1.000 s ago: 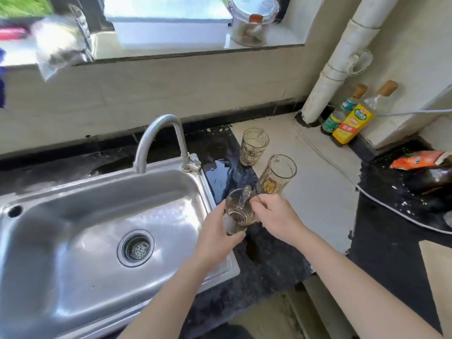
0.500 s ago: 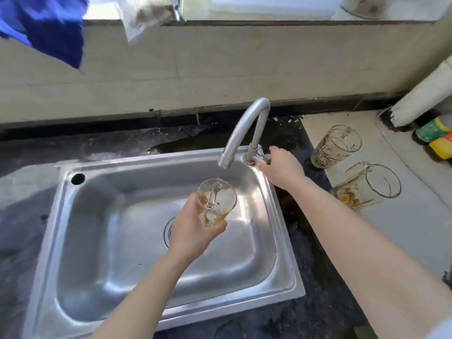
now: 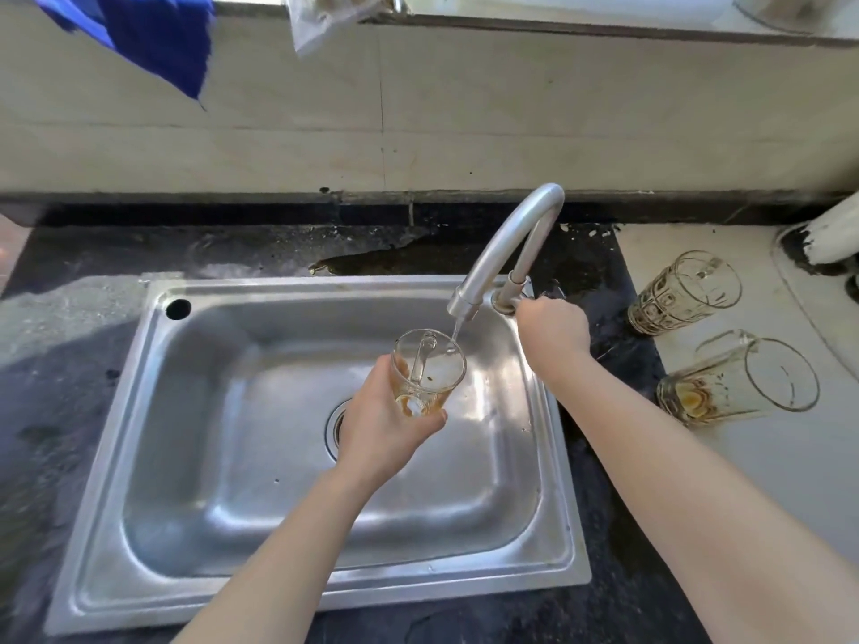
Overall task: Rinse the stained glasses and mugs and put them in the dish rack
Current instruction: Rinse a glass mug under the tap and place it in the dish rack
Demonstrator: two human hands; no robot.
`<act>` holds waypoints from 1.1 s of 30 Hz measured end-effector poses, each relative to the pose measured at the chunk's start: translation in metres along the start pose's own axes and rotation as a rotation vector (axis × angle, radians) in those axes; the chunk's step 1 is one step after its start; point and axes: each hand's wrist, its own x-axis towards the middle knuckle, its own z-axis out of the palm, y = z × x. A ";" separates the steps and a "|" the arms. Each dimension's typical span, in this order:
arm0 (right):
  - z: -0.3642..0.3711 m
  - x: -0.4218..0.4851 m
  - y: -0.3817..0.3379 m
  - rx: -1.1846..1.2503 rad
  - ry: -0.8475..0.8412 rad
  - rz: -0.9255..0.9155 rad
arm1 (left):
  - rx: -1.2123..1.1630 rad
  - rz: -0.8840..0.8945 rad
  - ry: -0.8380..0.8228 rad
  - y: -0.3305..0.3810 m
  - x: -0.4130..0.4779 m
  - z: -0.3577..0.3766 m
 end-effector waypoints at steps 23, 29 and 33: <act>-0.022 -0.046 -0.037 0.897 -0.303 -0.160 | 0.031 0.181 -0.034 -0.001 0.005 0.005; -0.032 -0.037 -0.036 0.673 -0.228 -0.121 | 0.011 0.108 -0.146 0.001 0.017 0.004; -0.032 -0.036 -0.038 0.664 -0.298 -0.142 | -0.056 0.073 -0.205 -0.006 0.016 0.008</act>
